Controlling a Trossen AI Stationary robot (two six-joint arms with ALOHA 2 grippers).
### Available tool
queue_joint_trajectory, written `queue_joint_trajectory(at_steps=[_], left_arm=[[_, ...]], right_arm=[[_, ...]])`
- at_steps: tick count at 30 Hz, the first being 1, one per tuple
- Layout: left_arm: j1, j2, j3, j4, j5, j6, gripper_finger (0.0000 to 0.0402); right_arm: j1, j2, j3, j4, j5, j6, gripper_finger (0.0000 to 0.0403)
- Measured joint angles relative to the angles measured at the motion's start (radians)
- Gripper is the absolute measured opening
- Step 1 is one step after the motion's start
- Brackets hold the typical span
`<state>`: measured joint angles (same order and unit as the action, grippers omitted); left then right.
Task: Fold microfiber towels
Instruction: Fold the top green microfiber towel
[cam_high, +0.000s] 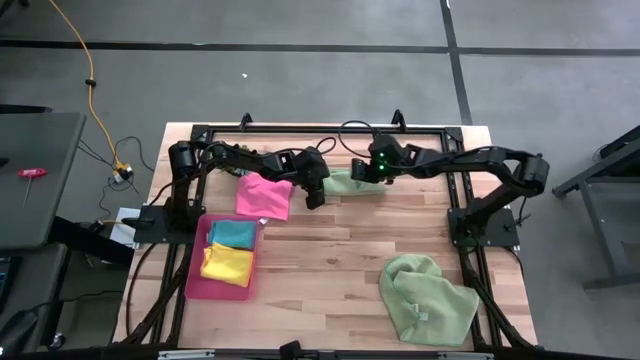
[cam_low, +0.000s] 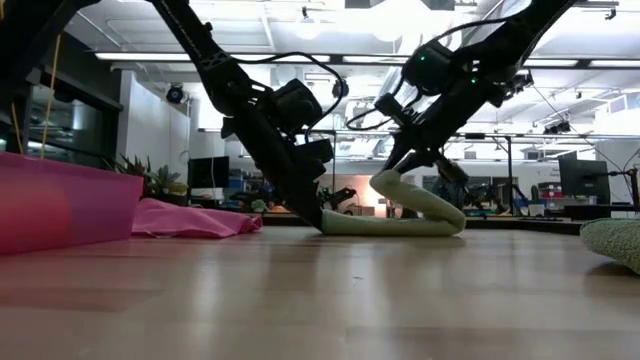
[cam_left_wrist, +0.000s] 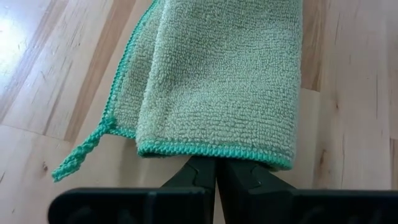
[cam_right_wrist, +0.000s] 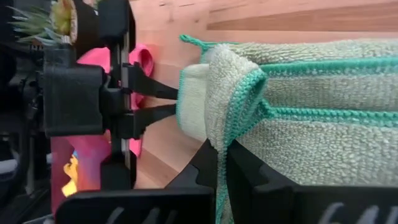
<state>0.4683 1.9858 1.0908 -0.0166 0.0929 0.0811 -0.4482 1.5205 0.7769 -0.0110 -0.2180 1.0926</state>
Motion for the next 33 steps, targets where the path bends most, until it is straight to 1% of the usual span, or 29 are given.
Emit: queue_joint_trajectory(at_steps=[7, 11, 16, 20, 27, 30, 33], left_arm=[[0.0, -0.001, 0.0, 0.0, 0.0, 0.0, 0.0], [0.0, -0.002, 0.0, 0.001, 0.0, 0.0, 0.0], [0.0, -0.002, 0.001, 0.001, -0.004, 0.0, 0.0], [0.0, -0.002, 0.001, 0.007, -0.004, -0.001, 0.0], [0.0, -0.002, 0.001, 0.02, -0.004, -0.002, 0.0], [0.0, -0.002, 0.001, 0.021, -0.004, -0.003, 0.0], [0.0, -0.002, 0.001, 0.024, -0.004, -0.003, 0.0]], right_arm=[[0.0, 0.061, 0.0, 0.134, -0.051, 0.034, 0.0], [0.0, 0.093, 0.0, 0.151, -0.07, 0.055, 0.0], [0.0, 0.124, 0.0, 0.177, -0.066, 0.086, 0.0], [0.002, 0.13, 0.0, 0.201, -0.023, 0.117, 0.0], [0.011, 0.13, 0.0, 0.211, -0.039, 0.115, 0.0001], [0.012, 0.13, 0.0, 0.218, -0.04, 0.115, 0.0015], [0.012, 0.13, 0.0, 0.246, -0.039, 0.114, 0.0052]])
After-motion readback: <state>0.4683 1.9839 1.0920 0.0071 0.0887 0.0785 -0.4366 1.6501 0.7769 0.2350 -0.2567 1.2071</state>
